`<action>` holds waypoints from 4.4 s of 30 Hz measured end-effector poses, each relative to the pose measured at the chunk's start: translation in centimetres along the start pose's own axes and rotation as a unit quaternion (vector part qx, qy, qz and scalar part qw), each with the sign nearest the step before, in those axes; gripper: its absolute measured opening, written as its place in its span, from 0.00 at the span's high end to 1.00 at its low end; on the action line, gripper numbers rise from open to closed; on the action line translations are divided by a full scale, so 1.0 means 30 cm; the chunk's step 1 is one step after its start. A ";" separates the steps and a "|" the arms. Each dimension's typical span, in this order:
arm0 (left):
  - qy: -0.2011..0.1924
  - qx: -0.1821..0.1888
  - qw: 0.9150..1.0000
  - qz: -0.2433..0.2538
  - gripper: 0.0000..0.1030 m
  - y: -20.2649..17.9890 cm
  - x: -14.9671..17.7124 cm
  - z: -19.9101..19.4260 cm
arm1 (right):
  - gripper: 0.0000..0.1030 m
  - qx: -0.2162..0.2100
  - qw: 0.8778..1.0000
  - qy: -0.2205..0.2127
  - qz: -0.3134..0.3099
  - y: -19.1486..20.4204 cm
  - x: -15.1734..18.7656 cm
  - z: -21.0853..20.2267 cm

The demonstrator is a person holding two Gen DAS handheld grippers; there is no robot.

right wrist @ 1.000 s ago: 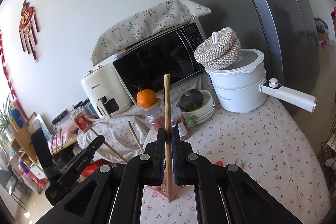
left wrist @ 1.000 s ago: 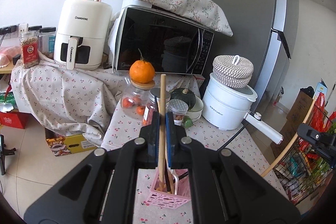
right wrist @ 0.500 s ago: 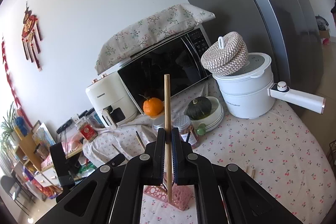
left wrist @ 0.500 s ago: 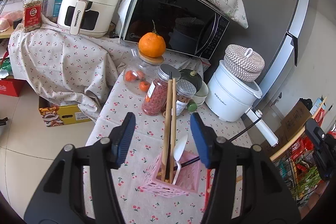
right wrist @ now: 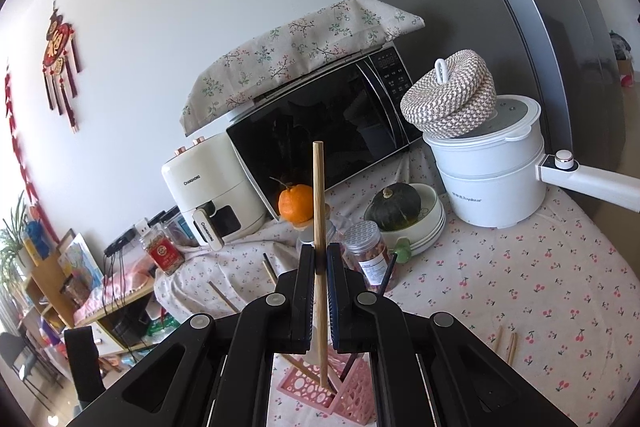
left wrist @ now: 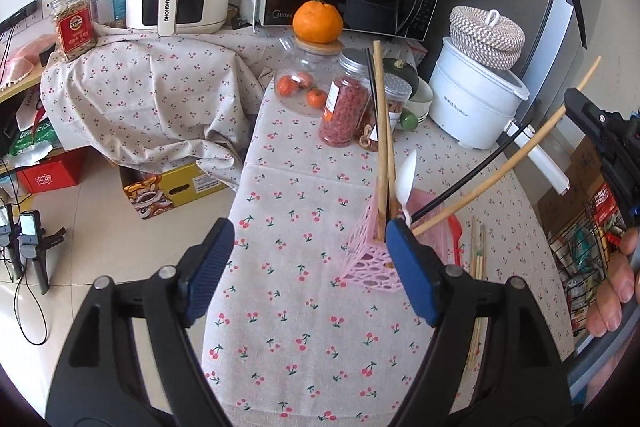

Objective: Organize utensils
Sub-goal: 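Lower the wooden chopstick into the pink basket and open the right tool, then grasp a wooden chopstick beside the red spoon with the left tool, then lift the wooden chopstick upright with the left tool while the right tool grasps another chopstick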

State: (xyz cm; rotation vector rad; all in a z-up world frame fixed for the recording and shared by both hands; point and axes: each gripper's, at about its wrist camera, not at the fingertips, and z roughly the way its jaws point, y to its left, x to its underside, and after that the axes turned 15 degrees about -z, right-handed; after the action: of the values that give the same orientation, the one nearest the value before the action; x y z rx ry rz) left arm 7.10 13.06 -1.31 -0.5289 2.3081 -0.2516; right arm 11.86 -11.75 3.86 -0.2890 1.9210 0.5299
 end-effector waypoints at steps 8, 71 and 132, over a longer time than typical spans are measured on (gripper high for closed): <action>0.018 -0.007 1.000 0.004 0.24 0.013 0.012 0.013 | 0.94 0.000 0.999 0.032 0.000 0.021 0.057 0.081; 0.218 0.025 0.964 0.148 0.75 -0.662 0.399 0.408 | 0.17 0.139 0.921 0.363 0.004 -0.670 0.326 -0.122; 0.131 0.122 0.981 0.078 0.93 -0.259 0.180 0.038 | 0.80 0.130 0.881 0.450 -0.070 -0.354 0.519 0.342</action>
State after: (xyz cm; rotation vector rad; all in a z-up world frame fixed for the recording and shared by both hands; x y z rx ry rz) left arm 6.78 3.67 -2.92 -0.1997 2.5097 -0.5468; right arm 18.52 -15.33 -16.22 -0.5612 2.8056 -0.0017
